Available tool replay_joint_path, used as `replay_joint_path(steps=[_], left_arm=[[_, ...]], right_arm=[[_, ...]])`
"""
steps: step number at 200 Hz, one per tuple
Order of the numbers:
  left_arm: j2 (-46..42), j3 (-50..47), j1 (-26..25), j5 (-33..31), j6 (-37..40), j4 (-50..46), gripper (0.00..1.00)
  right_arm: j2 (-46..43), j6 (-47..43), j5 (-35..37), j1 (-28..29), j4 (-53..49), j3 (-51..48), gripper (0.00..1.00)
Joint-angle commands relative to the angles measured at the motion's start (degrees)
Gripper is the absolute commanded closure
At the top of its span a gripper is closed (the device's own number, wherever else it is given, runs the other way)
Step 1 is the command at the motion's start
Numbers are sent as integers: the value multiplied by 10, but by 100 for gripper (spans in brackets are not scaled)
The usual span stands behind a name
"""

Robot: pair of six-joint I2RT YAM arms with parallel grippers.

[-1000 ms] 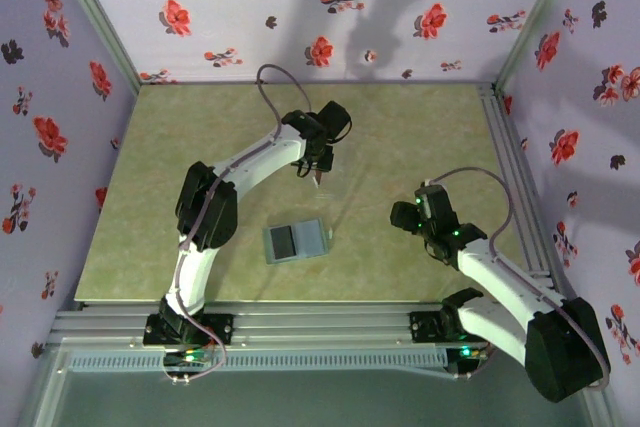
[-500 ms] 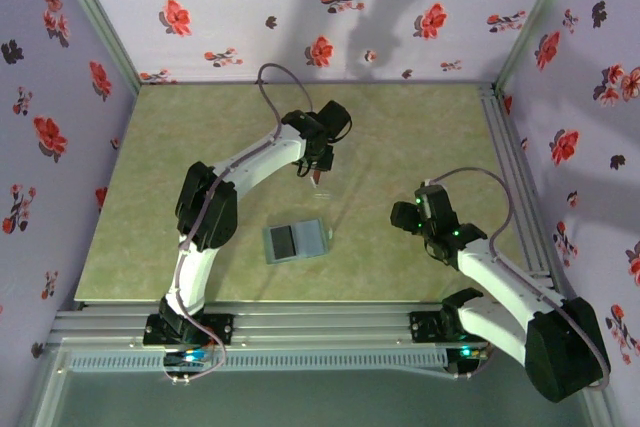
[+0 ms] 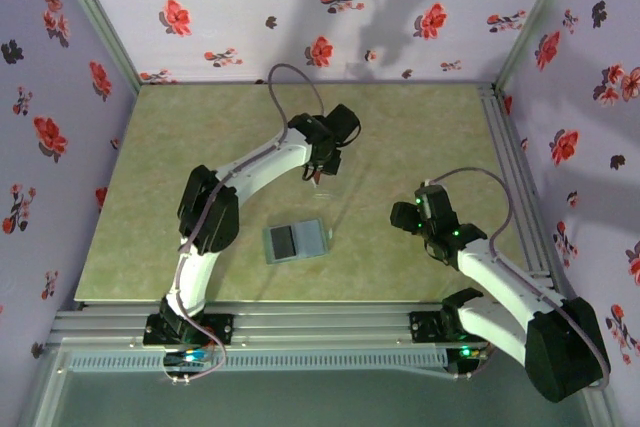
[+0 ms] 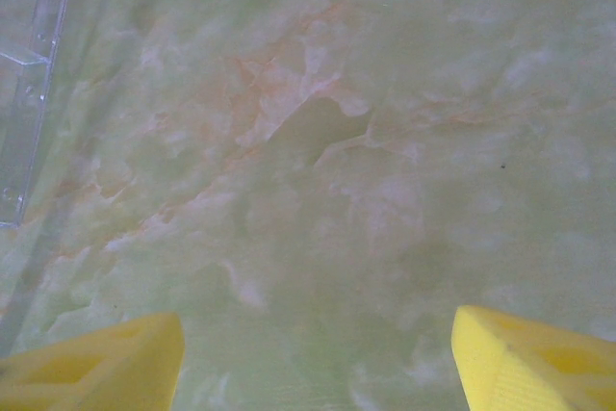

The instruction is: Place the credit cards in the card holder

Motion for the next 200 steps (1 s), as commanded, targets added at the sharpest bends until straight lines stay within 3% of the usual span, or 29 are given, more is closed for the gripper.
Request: replay_joint_path(steps=[1, 95, 138, 172, 200], left_arm=[[10, 20, 1, -43, 6, -22, 61], [45, 25, 7, -49, 18, -17, 60], [56, 37, 5, -109, 29, -27, 62], [56, 47, 3, -133, 29, -34, 68], [59, 51, 0, -149, 33, -41, 80]], right_arm=[[-7, -7, -5, -3, 14, -10, 26], [-18, -4, -2, -3, 17, -16, 26], [-23, -4, -1, -3, 17, -18, 26], [-31, -2, 4, -3, 15, -20, 27], [-40, -1, 7, -3, 16, -24, 27]])
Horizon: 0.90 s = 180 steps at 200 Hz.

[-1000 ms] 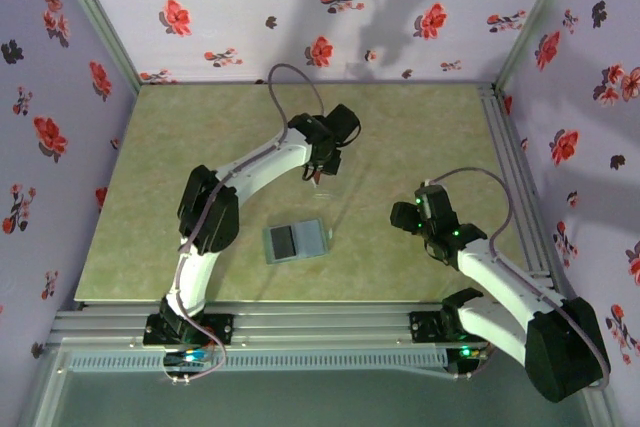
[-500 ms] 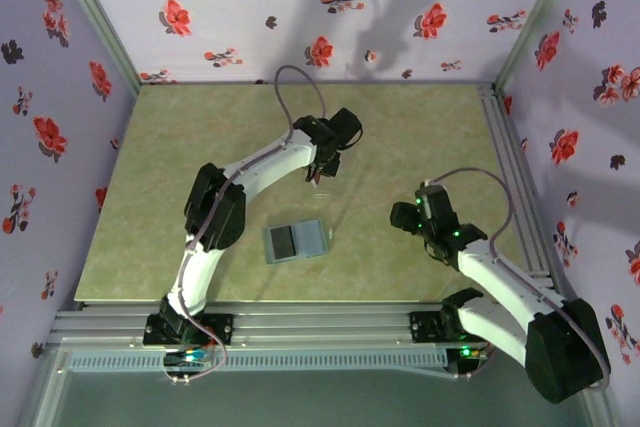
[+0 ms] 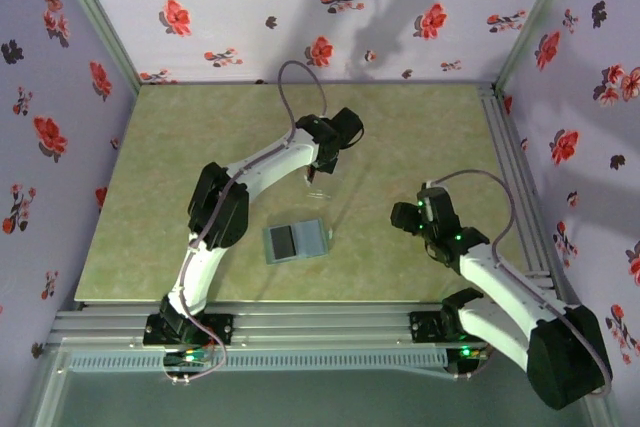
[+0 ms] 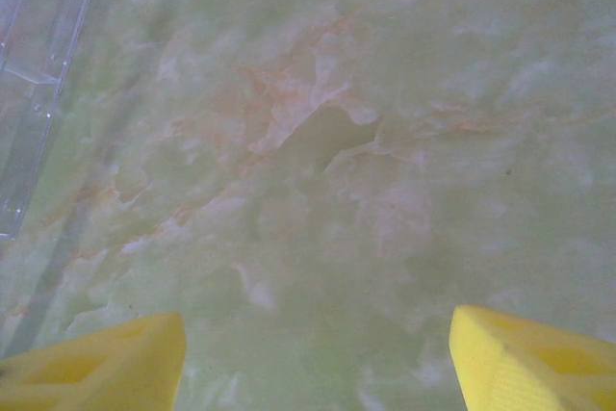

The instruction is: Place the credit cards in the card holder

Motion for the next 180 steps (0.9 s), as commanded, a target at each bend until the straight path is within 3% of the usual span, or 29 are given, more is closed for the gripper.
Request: replay_joint_path(steps=[1, 73, 180], left_arm=[[12, 19, -3, -43, 7, -23, 80], [6, 22, -11, -42, 17, -22, 100], [-10, 34, -11, 25, 3, -41, 100]], right_arm=[[-12, -1, 10, -3, 4, -9, 27], [-11, -3, 4, -3, 6, -10, 27], [-9, -4, 3, -3, 9, -10, 27]])
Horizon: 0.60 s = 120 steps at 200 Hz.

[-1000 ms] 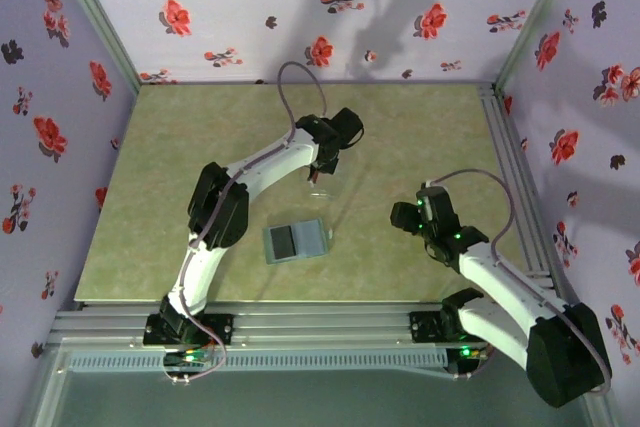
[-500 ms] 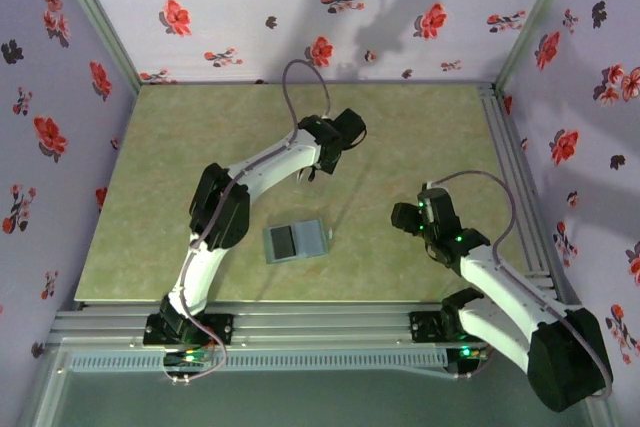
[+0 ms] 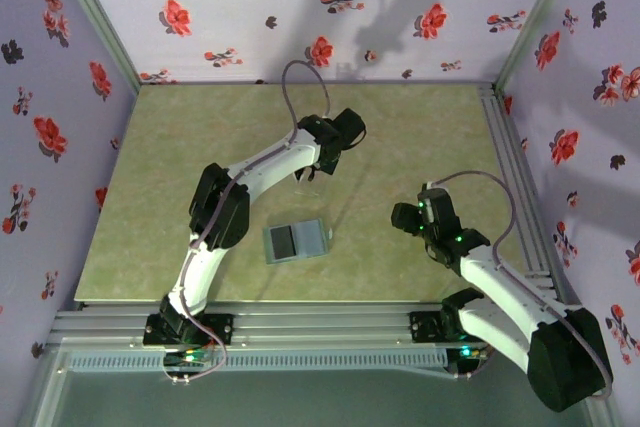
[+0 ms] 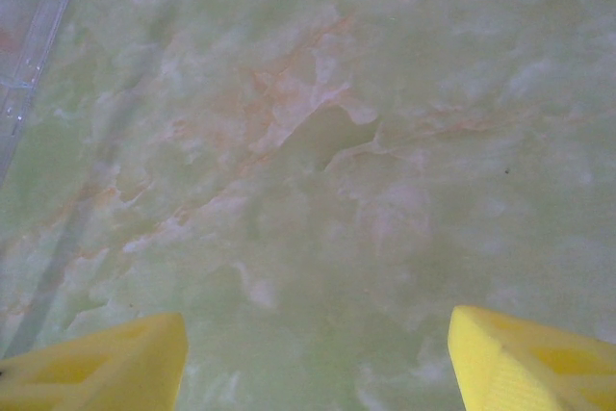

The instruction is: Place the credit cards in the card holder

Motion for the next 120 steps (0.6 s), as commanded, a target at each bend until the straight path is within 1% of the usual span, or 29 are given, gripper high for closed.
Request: replay_joint_path(steps=[1, 18, 39, 67, 106, 120], left_arm=[[-12, 25, -2, 27, -12, -29, 100], [-23, 25, 0, 30, -22, -31, 100], [-37, 10, 4, 37, -17, -9, 100], [-43, -6, 25, 63, -24, -6, 100], [-93, -93, 54, 132, -23, 55, 100], [-120, -130, 62, 147, -23, 98, 100]], right_arm=[[-3, -4, 2, -3, 7, -6, 27], [-3, -3, 2, -3, 6, -6, 27], [2, -5, -3, -3, 6, -4, 27], [10, -6, -6, -3, 3, 0, 26], [25, -4, -2, -3, -1, 7, 25], [35, -5, -1, -2, -6, 13, 25]])
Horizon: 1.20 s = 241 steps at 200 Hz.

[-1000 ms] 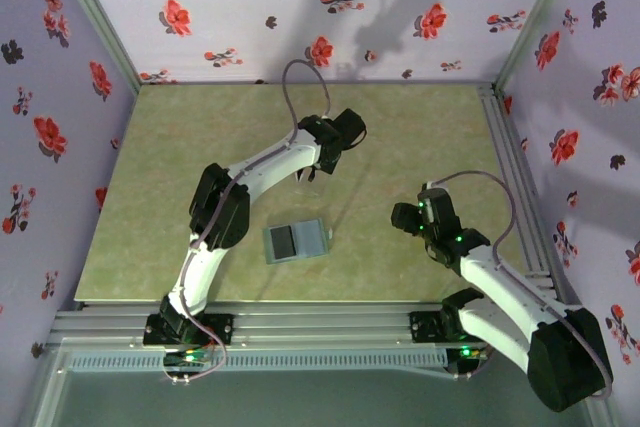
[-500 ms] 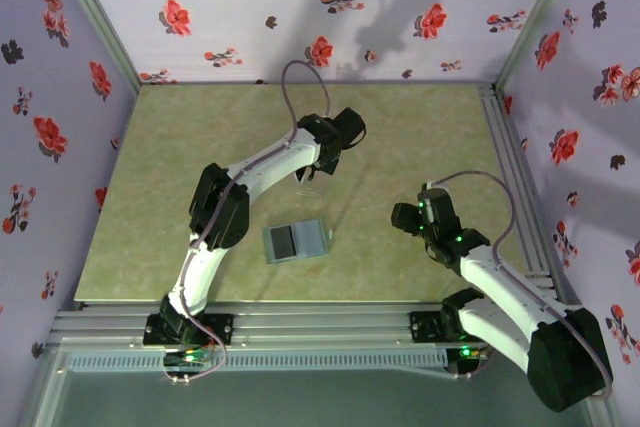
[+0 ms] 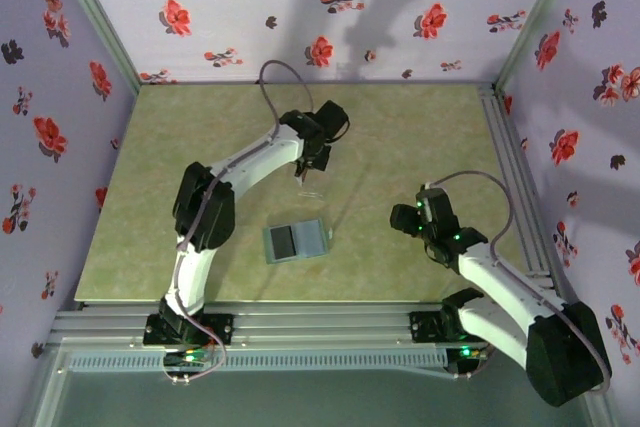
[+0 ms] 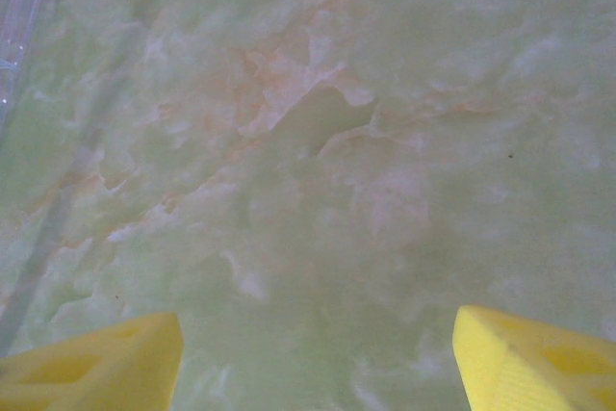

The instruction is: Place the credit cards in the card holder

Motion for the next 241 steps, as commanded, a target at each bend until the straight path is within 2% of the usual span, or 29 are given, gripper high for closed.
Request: replay_joint_path(steps=[1, 33, 129, 160, 205, 241], left_arm=[[-55, -51, 16, 46, -9, 52, 100], [-95, -103, 29, 55, -2, 100, 100], [-100, -114, 47, 68, 14, 113, 100], [-113, -142, 53, 72, 22, 147, 100], [-136, -175, 61, 131, 34, 192, 100], [-142, -175, 69, 130, 37, 192, 100]], right_arm=[[12, -5, 3, -3, -6, 13, 25], [33, -4, 5, -3, -7, 20, 25], [39, -4, 7, -2, -10, 24, 25], [41, -6, 4, -2, -10, 25, 25], [44, -7, 4, -2, -8, 25, 25], [45, -6, 4, -2, -8, 26, 25]])
